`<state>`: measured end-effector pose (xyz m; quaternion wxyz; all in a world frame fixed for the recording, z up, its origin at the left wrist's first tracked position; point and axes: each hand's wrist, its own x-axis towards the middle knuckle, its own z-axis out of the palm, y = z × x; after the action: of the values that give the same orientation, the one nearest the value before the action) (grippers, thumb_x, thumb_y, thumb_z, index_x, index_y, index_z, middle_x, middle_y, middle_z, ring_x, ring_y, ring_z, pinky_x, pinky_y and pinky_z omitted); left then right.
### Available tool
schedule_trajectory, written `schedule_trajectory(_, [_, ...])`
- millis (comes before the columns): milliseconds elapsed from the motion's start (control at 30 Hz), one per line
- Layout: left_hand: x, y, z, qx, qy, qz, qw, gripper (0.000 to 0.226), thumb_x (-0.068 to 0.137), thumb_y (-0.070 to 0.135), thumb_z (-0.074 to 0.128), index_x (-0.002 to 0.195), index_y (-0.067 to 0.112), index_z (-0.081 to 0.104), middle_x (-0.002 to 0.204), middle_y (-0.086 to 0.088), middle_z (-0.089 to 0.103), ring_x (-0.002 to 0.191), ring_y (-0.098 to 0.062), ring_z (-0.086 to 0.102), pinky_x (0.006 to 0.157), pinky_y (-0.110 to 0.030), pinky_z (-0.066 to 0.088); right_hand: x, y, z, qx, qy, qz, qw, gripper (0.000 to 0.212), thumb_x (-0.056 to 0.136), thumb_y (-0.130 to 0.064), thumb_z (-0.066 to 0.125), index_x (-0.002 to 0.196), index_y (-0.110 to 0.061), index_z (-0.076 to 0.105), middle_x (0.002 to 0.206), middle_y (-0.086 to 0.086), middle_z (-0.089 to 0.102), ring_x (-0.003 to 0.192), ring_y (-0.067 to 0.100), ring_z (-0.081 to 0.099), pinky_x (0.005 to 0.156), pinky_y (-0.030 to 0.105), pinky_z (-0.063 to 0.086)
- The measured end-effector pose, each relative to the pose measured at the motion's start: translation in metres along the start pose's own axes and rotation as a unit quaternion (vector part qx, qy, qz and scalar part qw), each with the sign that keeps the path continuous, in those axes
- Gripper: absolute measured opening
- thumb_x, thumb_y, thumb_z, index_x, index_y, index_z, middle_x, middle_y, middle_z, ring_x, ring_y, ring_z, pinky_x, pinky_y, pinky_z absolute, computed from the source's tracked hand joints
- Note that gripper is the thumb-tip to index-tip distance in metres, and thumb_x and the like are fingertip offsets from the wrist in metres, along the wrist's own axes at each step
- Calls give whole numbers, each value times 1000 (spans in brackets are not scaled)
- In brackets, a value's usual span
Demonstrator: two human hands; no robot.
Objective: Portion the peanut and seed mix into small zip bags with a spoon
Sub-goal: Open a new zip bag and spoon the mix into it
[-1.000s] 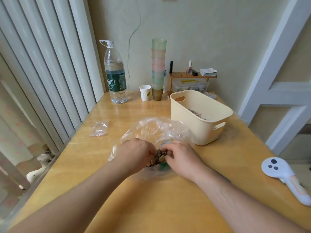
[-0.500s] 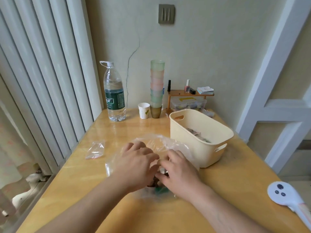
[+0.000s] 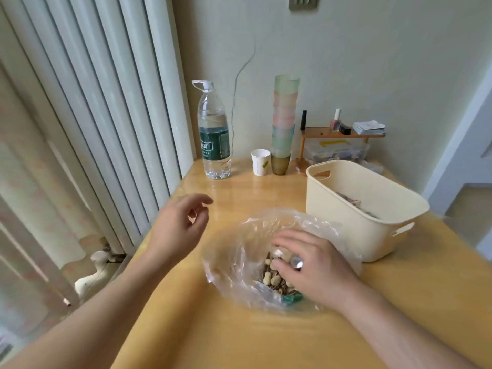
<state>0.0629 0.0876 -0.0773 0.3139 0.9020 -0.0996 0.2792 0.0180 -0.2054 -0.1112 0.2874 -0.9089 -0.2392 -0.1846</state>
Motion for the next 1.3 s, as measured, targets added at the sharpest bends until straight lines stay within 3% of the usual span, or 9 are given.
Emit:
schedule_trajectory(167, [6, -79, 13, 214, -225, -112, 944, 34, 99, 40, 56, 131, 34, 67, 137, 5, 64, 130, -28, 57, 108, -43, 47, 7, -19, 21, 29, -9, -24, 999, 30, 92, -44, 58, 109, -28, 76, 122, -22, 65, 110, -1, 62, 93, 22, 52])
schedule_trajectory(367, [-6, -81, 17, 256, -135, -73, 954, 24, 105, 35, 54, 106, 31, 78, 114, 11, 74, 102, -20, 68, 79, -38, 59, 0, -22, 34, 27, -12, -23, 999, 18, 92, -37, 61, 103, -31, 74, 115, -22, 60, 103, -1, 59, 83, 20, 49])
schedule_trajectory(433, [-3, -58, 12, 209, -63, -81, 972, 24, 105, 38, 57, 107, 30, 79, 113, 11, 74, 96, -17, 69, 72, -33, 57, 0, -22, 32, 49, 4, -18, 999, 25, 93, -39, 58, 108, -28, 75, 114, -20, 61, 106, 1, 60, 89, 22, 51])
schedule_trajectory(533, [7, 13, 3, -41, 30, -106, 993, 18, 101, 39, 66, 102, 29, 81, 96, 15, 77, 82, -2, 69, 72, -26, 52, 9, -22, 25, 113, 64, 19, 991, 31, 91, -41, 60, 114, -27, 76, 114, -21, 62, 107, 3, 63, 91, 24, 53])
schedule_trajectory(633, [4, 81, 16, -276, -34, -121, 953, 13, 99, 29, 71, 96, 23, 81, 79, 3, 78, 71, -5, 70, 71, -27, 59, 24, -25, 15, 220, 132, 21, 966, 28, 90, -32, 69, 118, -28, 71, 108, -16, 67, 105, 13, 68, 87, 31, 60])
schedule_trajectory(833, [-12, 99, 65, -487, -68, -204, 846, 17, 85, 6, 82, 101, 9, 79, 91, -12, 81, 86, -24, 77, 89, -43, 61, 32, -7, 9, 273, 118, 60, 953, 31, 84, -52, 74, 107, -41, 56, 102, -17, 70, 95, 15, 72, 79, 33, 60])
schedule_trajectory(967, [-26, 91, 75, -505, -93, -198, 835, 22, 76, 2, 87, 95, 4, 78, 94, -18, 78, 91, -34, 76, 90, -44, 62, 22, -3, 9, 238, 107, 62, 963, 23, 90, -44, 76, 101, -32, 60, 93, -10, 72, 82, 13, 74, 67, 33, 60])
schedule_trajectory(1167, [-37, 99, 66, -332, -108, -113, 930, 27, 86, 13, 83, 105, 24, 66, 82, 1, 79, 72, -16, 75, 68, -24, 56, 14, -1, 3, 228, 76, 113, 964, 10, 98, -40, 69, 96, -30, 68, 82, -8, 74, 73, 13, 74, 72, 45, 61])
schedule_trajectory(1300, [-38, 95, 63, -372, -92, -134, 914, 34, 87, 4, 81, 106, 19, 58, 81, -7, 79, 72, -24, 74, 70, -33, 57, 11, 8, -2, 132, 80, 82, 985, 11, 102, -32, 65, 99, -28, 75, 83, -9, 73, 72, 11, 71, 69, 39, 59])
